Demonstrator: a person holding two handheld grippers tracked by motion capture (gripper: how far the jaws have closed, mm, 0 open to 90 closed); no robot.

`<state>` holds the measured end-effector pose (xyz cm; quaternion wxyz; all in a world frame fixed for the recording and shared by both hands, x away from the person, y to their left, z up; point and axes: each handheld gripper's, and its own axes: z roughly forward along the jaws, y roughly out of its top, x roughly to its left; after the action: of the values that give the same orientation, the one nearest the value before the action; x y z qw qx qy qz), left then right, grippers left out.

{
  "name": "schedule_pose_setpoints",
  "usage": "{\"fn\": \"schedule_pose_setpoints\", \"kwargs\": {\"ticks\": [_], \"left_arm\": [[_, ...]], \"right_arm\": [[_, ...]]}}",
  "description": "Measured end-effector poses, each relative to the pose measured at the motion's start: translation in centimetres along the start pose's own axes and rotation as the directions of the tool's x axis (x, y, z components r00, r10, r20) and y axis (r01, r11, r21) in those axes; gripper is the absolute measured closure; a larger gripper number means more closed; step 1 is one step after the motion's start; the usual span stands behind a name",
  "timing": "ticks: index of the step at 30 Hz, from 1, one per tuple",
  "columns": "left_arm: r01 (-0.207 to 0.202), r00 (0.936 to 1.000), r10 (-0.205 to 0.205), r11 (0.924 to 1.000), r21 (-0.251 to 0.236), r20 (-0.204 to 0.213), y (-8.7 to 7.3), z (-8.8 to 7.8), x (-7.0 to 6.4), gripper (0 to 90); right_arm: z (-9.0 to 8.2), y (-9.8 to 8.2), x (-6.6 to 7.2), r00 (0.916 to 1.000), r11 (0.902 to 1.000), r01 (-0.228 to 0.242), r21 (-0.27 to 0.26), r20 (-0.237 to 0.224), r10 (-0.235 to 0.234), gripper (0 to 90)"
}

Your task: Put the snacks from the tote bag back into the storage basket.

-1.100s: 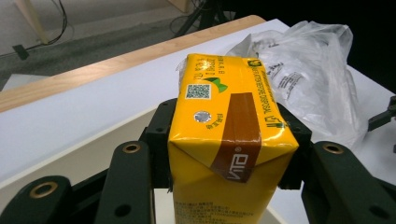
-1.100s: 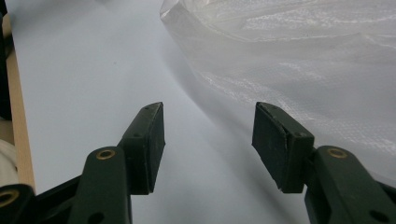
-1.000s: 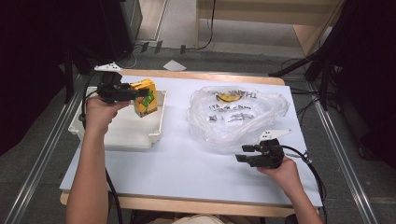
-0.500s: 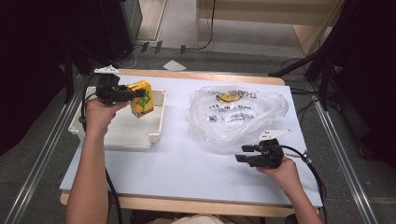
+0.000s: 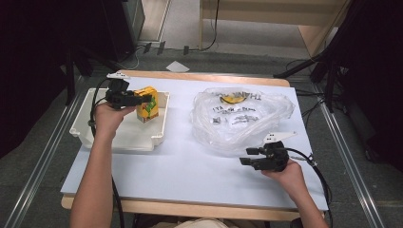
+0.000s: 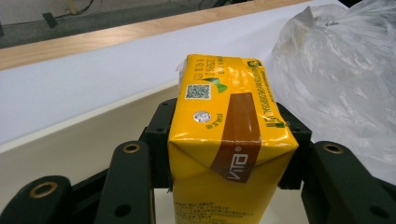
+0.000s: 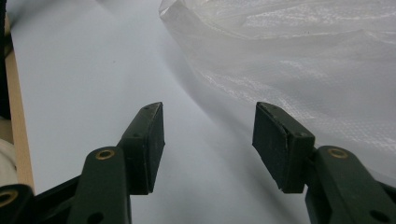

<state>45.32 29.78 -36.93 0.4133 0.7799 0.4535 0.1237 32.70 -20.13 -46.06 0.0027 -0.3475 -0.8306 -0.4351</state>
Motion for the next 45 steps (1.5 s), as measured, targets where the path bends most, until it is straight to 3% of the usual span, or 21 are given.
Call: {"fn": "schedule_pose_setpoints", "kwargs": {"ticks": [11,14,21,30,35,41,45], "left_arm": [[0.024,0.9996,-0.025,0.9995,-0.018,-0.011,0.0,1.3,0.1,52.5],[0.007,0.9997,-0.007,0.9997,-0.023,-0.023,0.1,1.7,-0.2,52.5],[0.009,0.9994,-0.010,0.9999,-0.007,-0.035,-0.1,2.7,0.0,52.5],[-0.004,0.9998,0.004,0.9999,-0.013,-0.019,-0.6,3.5,0.3,52.4],[0.009,1.0000,-0.009,0.9995,-0.030,-0.002,-0.9,3.4,0.7,52.4],[-0.065,0.9979,0.065,0.9978,-0.010,-0.003,-1.1,3.2,0.3,52.2],[-0.063,0.9980,0.063,0.9980,0.004,0.005,-1.4,3.0,0.4,52.2]], "right_arm": [[0.0,-0.1,0.2,1.0000,1.0000,0.003,0.004,0.002,-0.003,44.3],[0.1,-0.1,0.2,1.0000,1.0000,0.003,0.004,0.003,-0.003,44.3],[0.0,-0.3,0.4,1.0000,0.9999,0.001,0.011,0.008,-0.001,44.2],[-0.1,-0.4,0.6,0.9999,0.9998,0.007,0.018,0.014,-0.007,44.0],[-0.1,-0.4,0.6,0.9999,0.9998,0.009,0.019,0.013,-0.009,44.1],[-0.1,-0.5,0.6,0.9999,0.9997,0.007,0.022,0.013,-0.007,44.1],[-0.2,-0.4,0.6,0.9998,0.9997,0.012,0.019,0.014,-0.012,44.1]]}}
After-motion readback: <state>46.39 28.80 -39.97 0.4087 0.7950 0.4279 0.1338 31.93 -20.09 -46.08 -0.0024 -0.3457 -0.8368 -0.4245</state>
